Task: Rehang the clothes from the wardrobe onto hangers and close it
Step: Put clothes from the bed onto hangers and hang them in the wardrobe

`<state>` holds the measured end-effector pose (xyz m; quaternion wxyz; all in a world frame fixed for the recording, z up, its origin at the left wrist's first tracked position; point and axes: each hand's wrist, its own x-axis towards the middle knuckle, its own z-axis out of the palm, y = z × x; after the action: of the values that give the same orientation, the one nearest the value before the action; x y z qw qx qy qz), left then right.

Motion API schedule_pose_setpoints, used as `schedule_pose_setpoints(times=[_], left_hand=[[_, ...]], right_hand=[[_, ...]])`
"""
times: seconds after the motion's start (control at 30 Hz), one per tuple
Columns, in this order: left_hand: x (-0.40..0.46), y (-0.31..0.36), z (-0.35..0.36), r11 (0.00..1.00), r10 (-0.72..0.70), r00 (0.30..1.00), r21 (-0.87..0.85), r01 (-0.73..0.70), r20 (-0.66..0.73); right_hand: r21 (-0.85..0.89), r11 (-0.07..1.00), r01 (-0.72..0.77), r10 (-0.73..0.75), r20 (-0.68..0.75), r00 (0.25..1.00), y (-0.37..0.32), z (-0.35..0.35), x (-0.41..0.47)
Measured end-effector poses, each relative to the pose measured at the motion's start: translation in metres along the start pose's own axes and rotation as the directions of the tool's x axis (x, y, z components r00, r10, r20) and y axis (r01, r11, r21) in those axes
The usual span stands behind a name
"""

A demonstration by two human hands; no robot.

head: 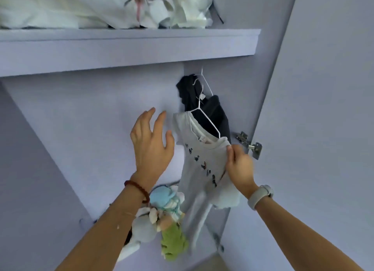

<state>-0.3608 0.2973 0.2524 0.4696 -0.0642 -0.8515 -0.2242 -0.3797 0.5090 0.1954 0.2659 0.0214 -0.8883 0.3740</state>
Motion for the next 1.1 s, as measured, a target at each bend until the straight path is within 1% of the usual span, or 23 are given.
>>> schedule_pose_setpoints(times=[0.1,0.2,0.3,0.43,0.53,0.67,0.77,0.87,0.97,1.1], left_hand=[[0.047,0.011,0.003,0.982,0.124,0.986,0.156,-0.106,-0.109],[0.083,0.015,0.009,0.929,0.233,0.961,0.328,-0.173,-0.152],[0.105,0.01,0.017,0.87,0.236,0.963,0.469,-0.15,-0.13],[0.117,-0.001,0.028,0.796,0.257,0.958,0.59,-0.134,-0.129],[0.12,-0.009,0.035,0.753,0.279,0.95,0.646,-0.129,-0.136],[0.121,-0.014,0.037,0.728,0.286,0.95,0.674,-0.127,-0.129],[0.12,-0.013,0.036,0.723,0.281,0.952,0.679,-0.124,-0.125],[0.12,-0.009,0.035,0.742,0.271,0.956,0.658,-0.13,-0.117],[0.114,-0.006,0.032,0.795,0.259,0.959,0.589,-0.144,-0.115],[0.078,0.0,0.041,0.909,0.17,0.982,0.399,-0.122,-0.086]], right_hand=[[0.041,0.997,0.058,-0.056,-0.041,0.998,-0.009,0.01,0.047],[0.063,0.994,0.09,-0.086,-0.059,0.995,-0.019,0.024,0.086],[0.09,0.995,0.044,-0.038,-0.067,0.997,-0.026,0.042,0.118],[0.107,0.994,-0.004,0.012,-0.075,0.997,-0.03,0.064,0.151],[0.101,0.991,-0.087,0.093,-0.06,0.994,-0.029,0.077,0.168],[0.094,0.974,-0.208,0.209,0.0,0.978,-0.023,0.09,0.173],[0.081,0.967,-0.241,0.239,0.037,0.97,-0.016,0.091,0.167],[0.097,0.977,-0.188,0.181,0.078,0.98,-0.013,0.083,0.159],[0.103,0.99,-0.095,0.084,0.111,0.99,-0.01,0.066,0.141],[0.081,0.995,0.059,-0.062,0.04,0.997,0.003,0.036,0.09]])
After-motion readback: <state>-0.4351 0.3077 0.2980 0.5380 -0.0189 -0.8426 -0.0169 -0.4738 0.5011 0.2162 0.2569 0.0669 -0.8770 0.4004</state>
